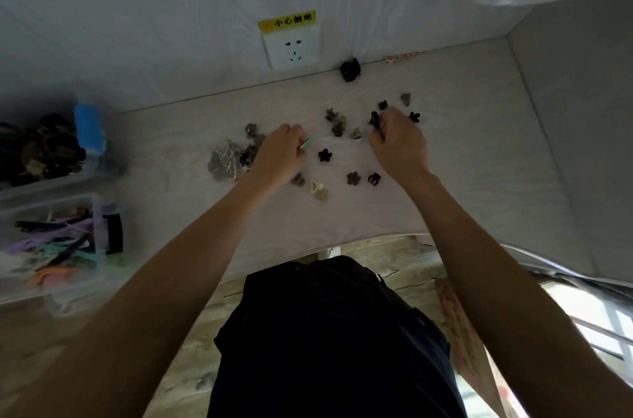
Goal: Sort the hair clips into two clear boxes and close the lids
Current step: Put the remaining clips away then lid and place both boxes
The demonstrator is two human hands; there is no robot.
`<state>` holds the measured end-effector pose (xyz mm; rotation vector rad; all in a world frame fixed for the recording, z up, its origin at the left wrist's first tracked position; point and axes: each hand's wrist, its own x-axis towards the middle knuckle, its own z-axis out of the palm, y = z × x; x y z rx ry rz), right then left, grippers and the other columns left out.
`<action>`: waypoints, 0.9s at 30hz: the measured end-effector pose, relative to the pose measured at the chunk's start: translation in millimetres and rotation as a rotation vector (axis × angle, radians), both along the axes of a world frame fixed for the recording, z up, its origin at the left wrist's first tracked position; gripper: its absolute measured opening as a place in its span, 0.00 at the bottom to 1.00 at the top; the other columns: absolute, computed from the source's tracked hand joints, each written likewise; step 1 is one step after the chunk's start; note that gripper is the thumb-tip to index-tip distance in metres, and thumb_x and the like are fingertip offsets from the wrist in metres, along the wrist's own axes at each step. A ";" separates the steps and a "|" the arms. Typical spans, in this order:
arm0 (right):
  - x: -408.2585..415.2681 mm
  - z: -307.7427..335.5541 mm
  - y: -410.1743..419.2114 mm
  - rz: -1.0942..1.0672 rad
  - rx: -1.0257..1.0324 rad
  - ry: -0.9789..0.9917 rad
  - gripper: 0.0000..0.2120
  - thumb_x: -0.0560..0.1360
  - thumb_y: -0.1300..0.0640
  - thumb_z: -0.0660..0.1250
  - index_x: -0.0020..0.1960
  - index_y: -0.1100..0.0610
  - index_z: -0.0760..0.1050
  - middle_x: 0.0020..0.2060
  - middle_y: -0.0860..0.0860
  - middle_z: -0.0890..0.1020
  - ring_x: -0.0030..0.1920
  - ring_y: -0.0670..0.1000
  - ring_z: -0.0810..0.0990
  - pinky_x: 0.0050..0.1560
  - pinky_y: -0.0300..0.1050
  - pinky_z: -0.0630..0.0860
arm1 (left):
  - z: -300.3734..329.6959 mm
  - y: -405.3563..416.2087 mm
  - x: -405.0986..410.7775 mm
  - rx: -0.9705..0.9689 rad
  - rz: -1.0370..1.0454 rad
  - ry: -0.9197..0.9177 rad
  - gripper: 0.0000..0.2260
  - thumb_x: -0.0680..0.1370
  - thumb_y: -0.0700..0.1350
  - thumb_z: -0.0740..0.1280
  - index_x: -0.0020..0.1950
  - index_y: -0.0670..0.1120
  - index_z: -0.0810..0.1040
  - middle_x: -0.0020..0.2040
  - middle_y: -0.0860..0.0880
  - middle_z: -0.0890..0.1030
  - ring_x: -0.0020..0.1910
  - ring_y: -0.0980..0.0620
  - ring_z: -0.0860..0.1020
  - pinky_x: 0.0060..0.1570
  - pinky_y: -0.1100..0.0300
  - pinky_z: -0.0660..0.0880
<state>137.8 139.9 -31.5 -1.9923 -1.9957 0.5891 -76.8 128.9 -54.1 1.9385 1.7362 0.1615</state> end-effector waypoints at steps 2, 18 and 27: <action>-5.7 1.3 24.0 0.034 -0.002 -0.019 0.09 0.77 0.57 0.59 0.51 0.63 0.70 0.49 0.59 0.75 0.45 0.54 0.72 0.42 0.45 0.64 | 2.4 -4.4 2.4 0.114 -0.026 -0.038 0.09 0.76 0.39 0.63 0.55 0.42 0.75 0.50 0.43 0.76 0.47 0.47 0.75 0.46 0.59 0.71; 9.0 -9.6 47.8 0.154 0.167 -0.140 0.12 0.77 0.66 0.57 0.59 0.63 0.73 0.53 0.62 0.77 0.54 0.59 0.74 0.50 0.50 0.74 | 4.7 22.8 40.0 0.049 -0.090 0.075 0.08 0.75 0.41 0.66 0.53 0.43 0.72 0.46 0.44 0.80 0.43 0.45 0.78 0.42 0.53 0.74; 41.6 -31.3 122.4 0.241 0.026 -0.147 0.17 0.81 0.61 0.53 0.67 0.62 0.68 0.67 0.59 0.70 0.64 0.58 0.70 0.64 0.48 0.66 | 0.7 9.3 32.5 0.170 -0.123 -0.010 0.08 0.78 0.44 0.63 0.55 0.46 0.78 0.52 0.46 0.79 0.51 0.46 0.76 0.45 0.54 0.72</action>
